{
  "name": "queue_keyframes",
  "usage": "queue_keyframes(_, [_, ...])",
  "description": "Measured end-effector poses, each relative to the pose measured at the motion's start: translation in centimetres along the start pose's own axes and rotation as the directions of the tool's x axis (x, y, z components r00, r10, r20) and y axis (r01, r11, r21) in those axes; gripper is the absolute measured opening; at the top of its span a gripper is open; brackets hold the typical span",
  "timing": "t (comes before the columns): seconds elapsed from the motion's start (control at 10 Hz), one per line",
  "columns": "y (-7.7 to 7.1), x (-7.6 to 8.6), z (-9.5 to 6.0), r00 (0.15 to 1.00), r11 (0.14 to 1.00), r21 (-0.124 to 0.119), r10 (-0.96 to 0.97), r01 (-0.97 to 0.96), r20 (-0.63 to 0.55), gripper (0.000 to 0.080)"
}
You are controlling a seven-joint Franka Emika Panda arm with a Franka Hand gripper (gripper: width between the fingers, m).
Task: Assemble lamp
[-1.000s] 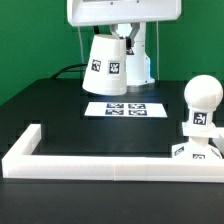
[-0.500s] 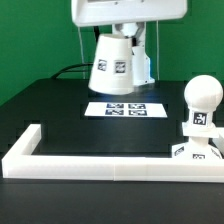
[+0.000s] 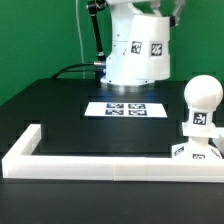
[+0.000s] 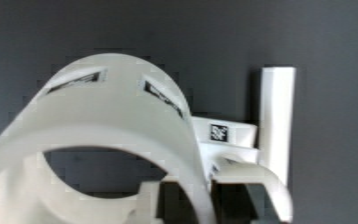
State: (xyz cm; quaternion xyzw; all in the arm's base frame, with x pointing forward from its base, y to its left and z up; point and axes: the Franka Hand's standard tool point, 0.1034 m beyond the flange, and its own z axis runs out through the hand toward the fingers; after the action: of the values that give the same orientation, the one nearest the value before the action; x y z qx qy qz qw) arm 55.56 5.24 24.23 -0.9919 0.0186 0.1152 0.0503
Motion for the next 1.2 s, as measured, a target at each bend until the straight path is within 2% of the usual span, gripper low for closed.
queue_keyframes(0.1, [-0.3,0.8,-0.8,1.0,1.0,-0.005,-0.006,0.006,0.01,0.0045])
queue_keyframes(0.5, [-0.3,0.8,-0.1,1.0,1.0,-0.004,-0.008,0.008,0.006,0.0045])
queue_keyframes(0.7, [-2.0,1.4,-0.9,1.0,1.0,0.0,-0.018,0.018,-0.005,0.0045])
queue_keyframes(0.9, [-3.8,3.2,-2.1,0.999,1.0,0.007,0.007,-0.007,-0.041,0.0045])
queue_keyframes(1.1, [-4.7,4.7,-1.9,0.998,1.0,0.006,0.028,-0.028,-0.064,0.0045])
queue_keyframes(1.2, [-5.7,5.3,-1.2,0.997,0.999,0.006,0.032,-0.032,-0.075,0.0045])
